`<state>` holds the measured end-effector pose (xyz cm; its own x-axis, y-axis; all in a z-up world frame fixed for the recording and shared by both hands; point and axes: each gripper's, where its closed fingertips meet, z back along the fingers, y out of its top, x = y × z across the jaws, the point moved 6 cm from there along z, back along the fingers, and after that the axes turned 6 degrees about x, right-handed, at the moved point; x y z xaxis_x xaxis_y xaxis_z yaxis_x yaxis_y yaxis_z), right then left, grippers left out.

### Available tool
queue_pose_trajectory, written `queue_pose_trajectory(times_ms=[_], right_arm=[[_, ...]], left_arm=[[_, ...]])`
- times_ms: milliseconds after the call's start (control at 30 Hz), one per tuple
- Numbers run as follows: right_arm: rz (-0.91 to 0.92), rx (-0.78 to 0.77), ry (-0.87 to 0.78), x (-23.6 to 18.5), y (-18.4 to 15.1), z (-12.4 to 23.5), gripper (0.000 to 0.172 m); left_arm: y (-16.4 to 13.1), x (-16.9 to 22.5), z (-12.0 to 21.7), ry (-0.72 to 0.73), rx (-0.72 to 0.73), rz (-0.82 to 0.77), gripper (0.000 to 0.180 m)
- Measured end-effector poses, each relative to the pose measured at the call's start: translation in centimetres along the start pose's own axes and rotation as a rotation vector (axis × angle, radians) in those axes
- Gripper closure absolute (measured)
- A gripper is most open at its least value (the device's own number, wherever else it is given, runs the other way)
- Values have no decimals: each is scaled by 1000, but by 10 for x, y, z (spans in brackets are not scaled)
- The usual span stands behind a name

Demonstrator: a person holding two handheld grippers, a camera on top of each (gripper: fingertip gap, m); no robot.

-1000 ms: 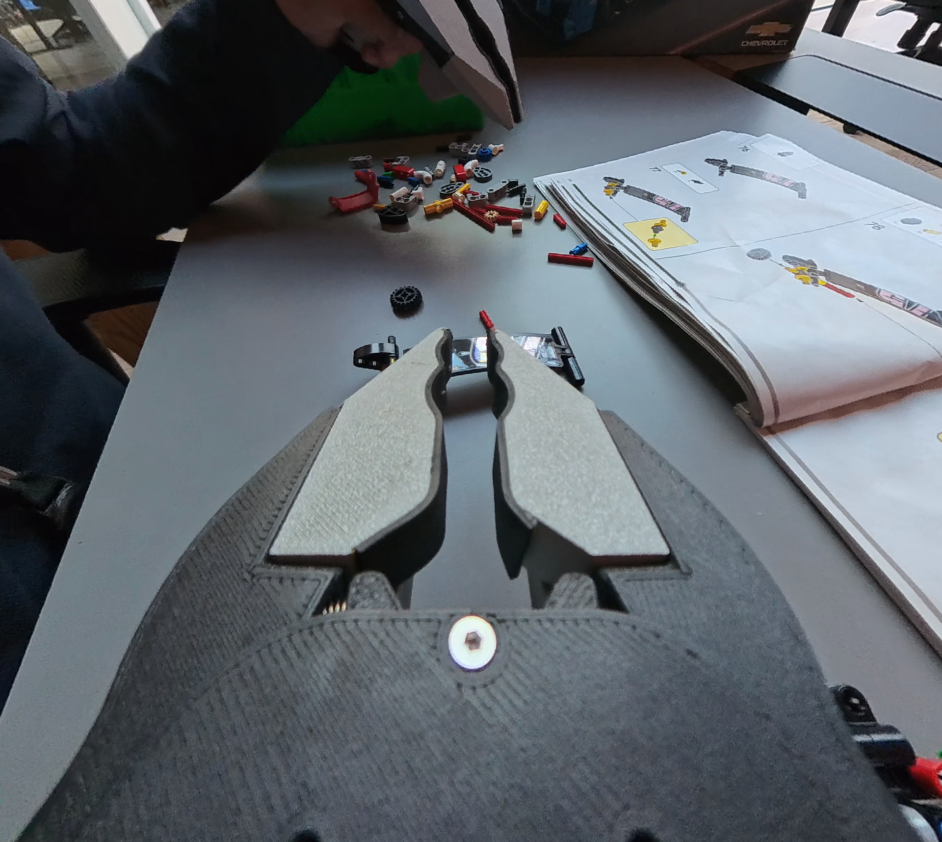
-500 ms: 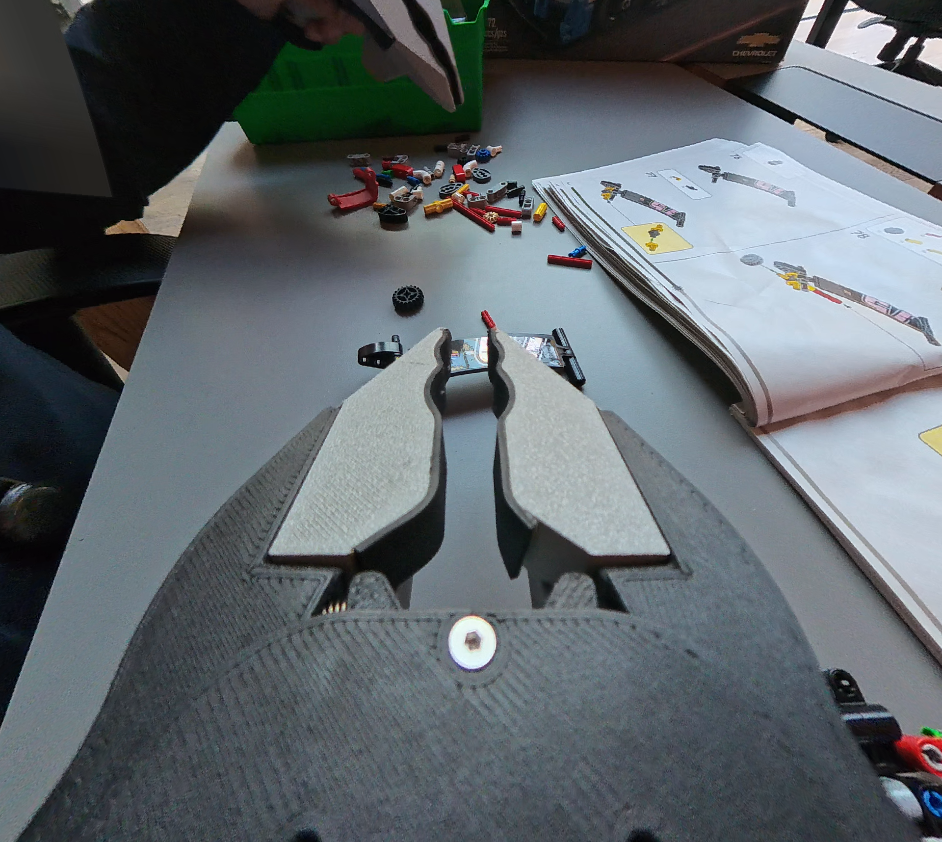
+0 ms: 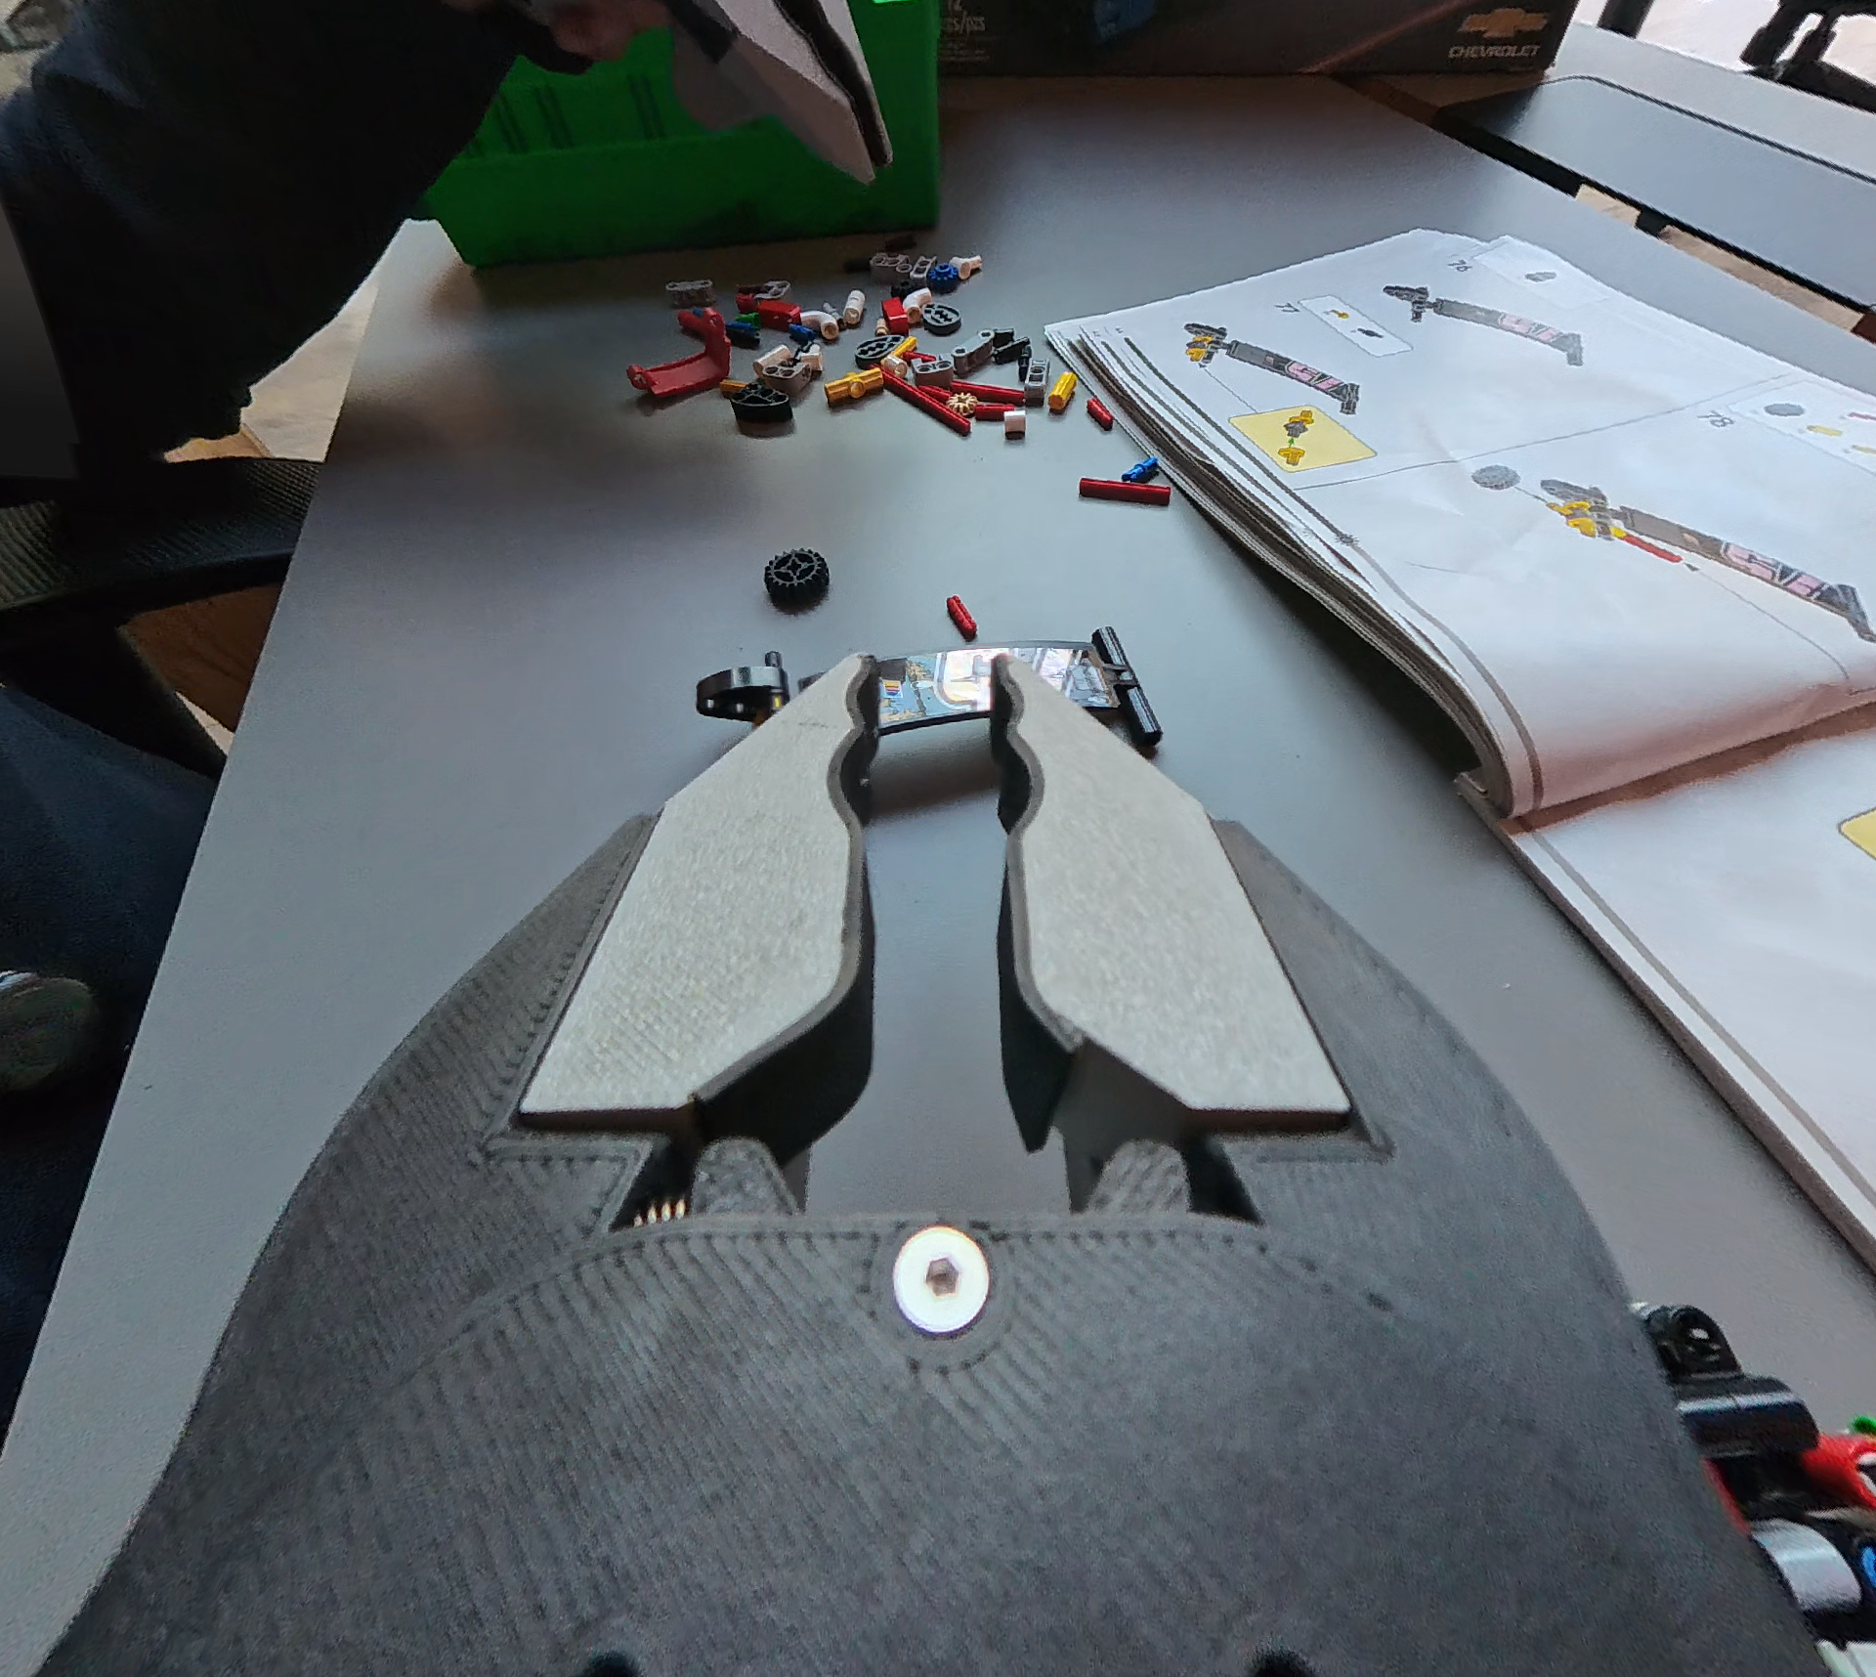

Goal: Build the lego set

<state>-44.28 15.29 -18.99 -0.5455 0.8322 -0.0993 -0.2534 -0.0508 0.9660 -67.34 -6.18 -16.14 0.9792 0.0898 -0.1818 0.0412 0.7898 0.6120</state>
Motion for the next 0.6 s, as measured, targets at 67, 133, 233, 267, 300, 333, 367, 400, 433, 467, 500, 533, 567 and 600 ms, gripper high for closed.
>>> queue_pose_trajectory(times_ms=[67, 133, 233, 267, 300, 333, 367, 400, 433, 467, 500, 533, 567, 600], right_arm=[[-25, -4, 4, 1, -1, -1, 147], [-47, -7, 16, 1, -2, -2, 143], [-48, -2, 17, 1, -2, -2, 142], [-48, 1, 17, 1, -1, -2, 141], [-47, 3, 17, 1, -1, -2, 141], [-46, 5, 17, 1, -1, -1, 141], [-45, 6, 16, 1, -1, -1, 141], [-44, 6, 16, 1, -1, -1, 141], [-45, 6, 16, 1, -1, -1, 141], [-45, 6, 18, 1, -1, -1, 141], [-45, 6, 19, 0, -1, -1, 141], [-44, 7, 21, 0, -1, -1, 141], [-43, 7, 23, 0, -1, -2, 141], [-43, 7, 26, -1, 0, -2, 141]], left_arm=[[1, -1, 2, -2, 18, 13, 177], [1, -2, 2, 1, 17, 16, 177], [0, -3, 3, 11, 17, 6, 179], [0, -3, 3, 9, 19, 2, 180], [-1, -2, 4, 3, 15, -1, 180], [-2, -2, 4, 0, 6, -2, 180], [-4, -2, 5, 2, -6, -1, 180], [-7, 0, 7, 0, -18, 3, 180], [-11, 3, 8, -16, -29, 8, 180], [-16, 8, 10, -46, -42, 8, 180], [-22, 14, 12, -76, -57, 4, 179], [-30, 19, 15, -95, -79, -5, 179], [-38, 23, 18, -100, -108, -17, 179], [-46, 25, 22, -97, -139, -31, 178]])
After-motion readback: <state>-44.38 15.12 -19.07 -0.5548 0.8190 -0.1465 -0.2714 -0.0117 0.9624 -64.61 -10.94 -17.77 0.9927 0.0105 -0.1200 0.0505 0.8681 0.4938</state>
